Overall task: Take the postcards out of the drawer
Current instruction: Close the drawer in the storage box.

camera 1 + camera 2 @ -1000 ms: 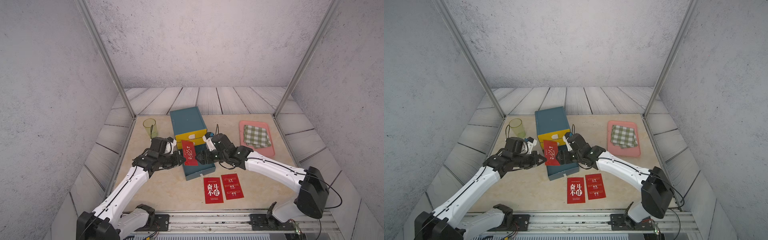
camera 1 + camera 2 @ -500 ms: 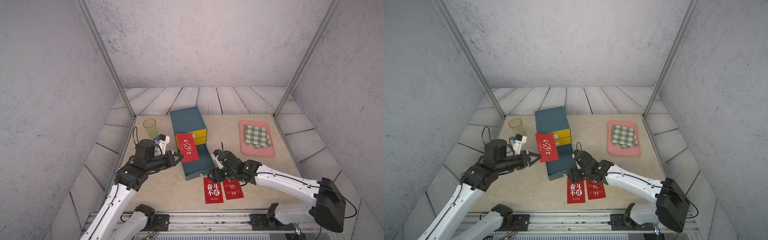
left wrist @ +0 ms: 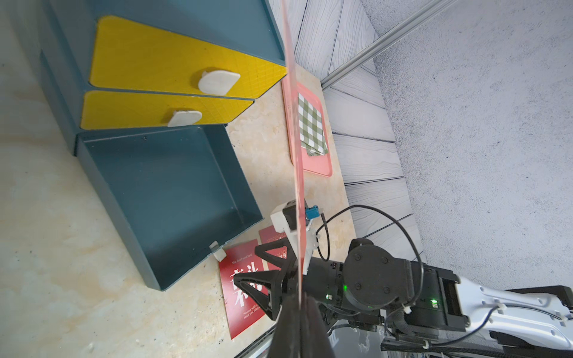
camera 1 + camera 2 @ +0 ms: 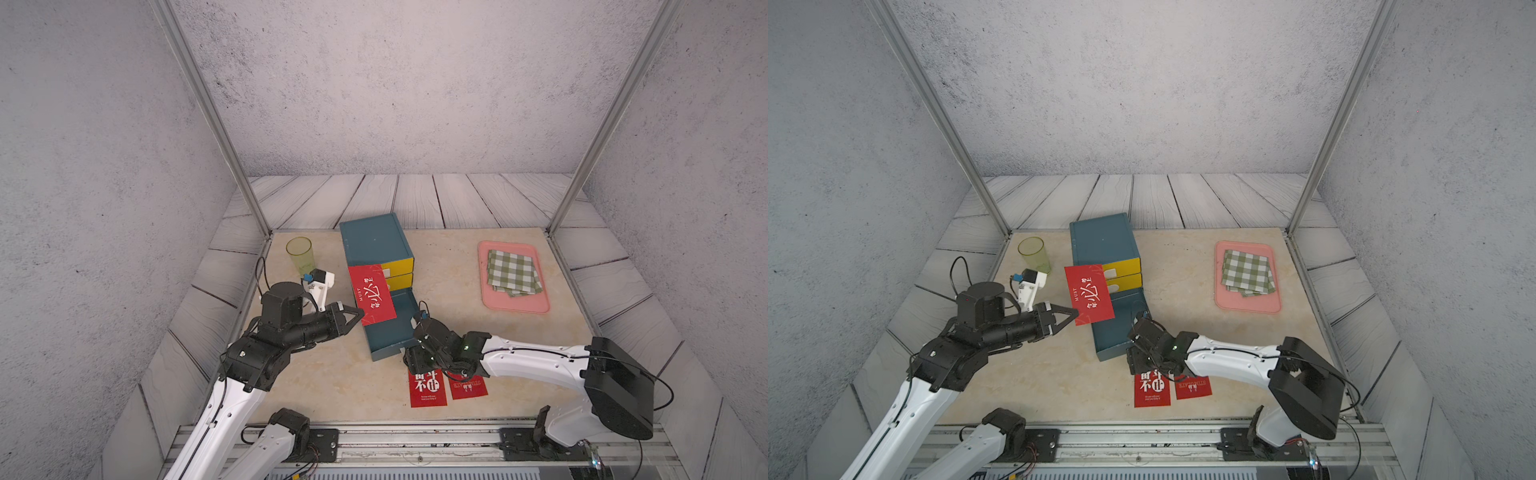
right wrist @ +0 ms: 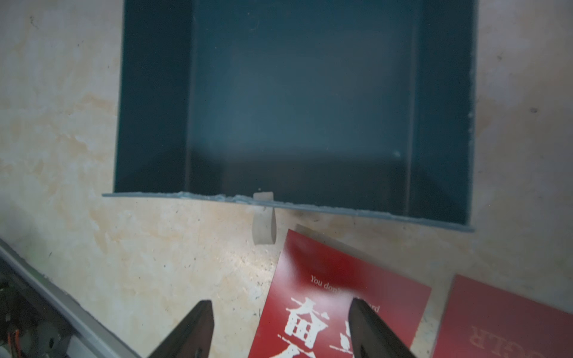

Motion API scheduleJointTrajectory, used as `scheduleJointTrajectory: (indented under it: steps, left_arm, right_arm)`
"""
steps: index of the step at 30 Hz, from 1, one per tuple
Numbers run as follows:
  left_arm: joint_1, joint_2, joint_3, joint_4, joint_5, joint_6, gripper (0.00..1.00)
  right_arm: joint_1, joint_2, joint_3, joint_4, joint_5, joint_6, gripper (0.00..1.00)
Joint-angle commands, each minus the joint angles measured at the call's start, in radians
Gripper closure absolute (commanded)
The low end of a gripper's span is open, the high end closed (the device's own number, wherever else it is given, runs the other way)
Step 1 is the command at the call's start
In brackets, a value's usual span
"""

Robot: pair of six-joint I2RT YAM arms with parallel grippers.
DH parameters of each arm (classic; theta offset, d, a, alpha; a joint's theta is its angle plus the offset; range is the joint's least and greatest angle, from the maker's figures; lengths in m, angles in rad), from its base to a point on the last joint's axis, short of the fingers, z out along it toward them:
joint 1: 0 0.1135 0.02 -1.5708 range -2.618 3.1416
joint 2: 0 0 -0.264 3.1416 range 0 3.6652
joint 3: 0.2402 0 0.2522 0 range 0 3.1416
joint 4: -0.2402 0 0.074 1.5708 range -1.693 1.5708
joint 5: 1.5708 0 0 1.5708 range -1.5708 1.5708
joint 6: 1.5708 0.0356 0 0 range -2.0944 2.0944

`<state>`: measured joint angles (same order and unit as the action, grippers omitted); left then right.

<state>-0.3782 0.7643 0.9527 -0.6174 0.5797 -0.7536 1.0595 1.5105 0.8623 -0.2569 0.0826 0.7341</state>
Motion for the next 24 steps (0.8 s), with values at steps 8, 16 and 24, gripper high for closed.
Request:
scheduleJointTrajectory:
  steps: [8, 16, 24]
  left_arm:
    - [-0.004, -0.014, 0.007, -0.007, -0.029, 0.007, 0.98]
    - [-0.001, 0.099, 0.146, 0.039, -0.032, 0.064, 0.98]
    - [0.069, 0.331, 0.261, 0.184, 0.000, 0.119, 0.98]
  right_arm:
    - [0.022, 0.126, 0.072, 0.087, 0.075, 0.032, 0.29]
    - [0.045, 0.166, 0.115, 0.093, 0.119, 0.050, 0.29]
    - [0.046, 0.166, 0.113, 0.090, 0.144, 0.060, 0.29]
